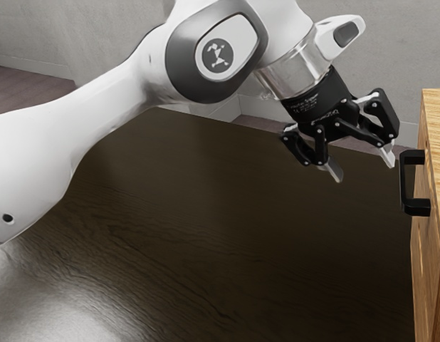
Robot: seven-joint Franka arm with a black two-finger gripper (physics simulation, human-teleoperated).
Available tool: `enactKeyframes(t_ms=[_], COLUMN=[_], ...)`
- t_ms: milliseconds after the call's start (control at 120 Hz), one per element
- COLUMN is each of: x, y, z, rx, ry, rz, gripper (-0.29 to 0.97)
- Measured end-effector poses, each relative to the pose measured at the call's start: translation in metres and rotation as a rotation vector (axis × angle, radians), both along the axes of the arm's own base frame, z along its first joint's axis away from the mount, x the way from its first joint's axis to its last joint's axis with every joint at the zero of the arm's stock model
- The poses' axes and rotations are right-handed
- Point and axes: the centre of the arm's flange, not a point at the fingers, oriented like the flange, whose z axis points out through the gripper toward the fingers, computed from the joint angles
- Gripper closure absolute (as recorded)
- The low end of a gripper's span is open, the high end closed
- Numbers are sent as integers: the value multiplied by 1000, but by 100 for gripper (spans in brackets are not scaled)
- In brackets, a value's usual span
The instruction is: Pull the drawer handle with one arm to open the drawer
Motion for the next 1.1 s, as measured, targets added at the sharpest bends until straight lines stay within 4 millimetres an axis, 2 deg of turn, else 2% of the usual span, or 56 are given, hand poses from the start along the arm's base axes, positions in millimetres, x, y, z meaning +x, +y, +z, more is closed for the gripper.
enactKeyframes(t_ms=[142, 567, 800, 1100], x=[2, 9, 14, 14], y=[-3, -20, -22, -24], z=[1, -12, -22, -22], rx=[-7, -15, -14, -17], ry=[-7, -3, 1, -11], rz=[3, 0, 8, 14], gripper=[19, 23, 24, 25])
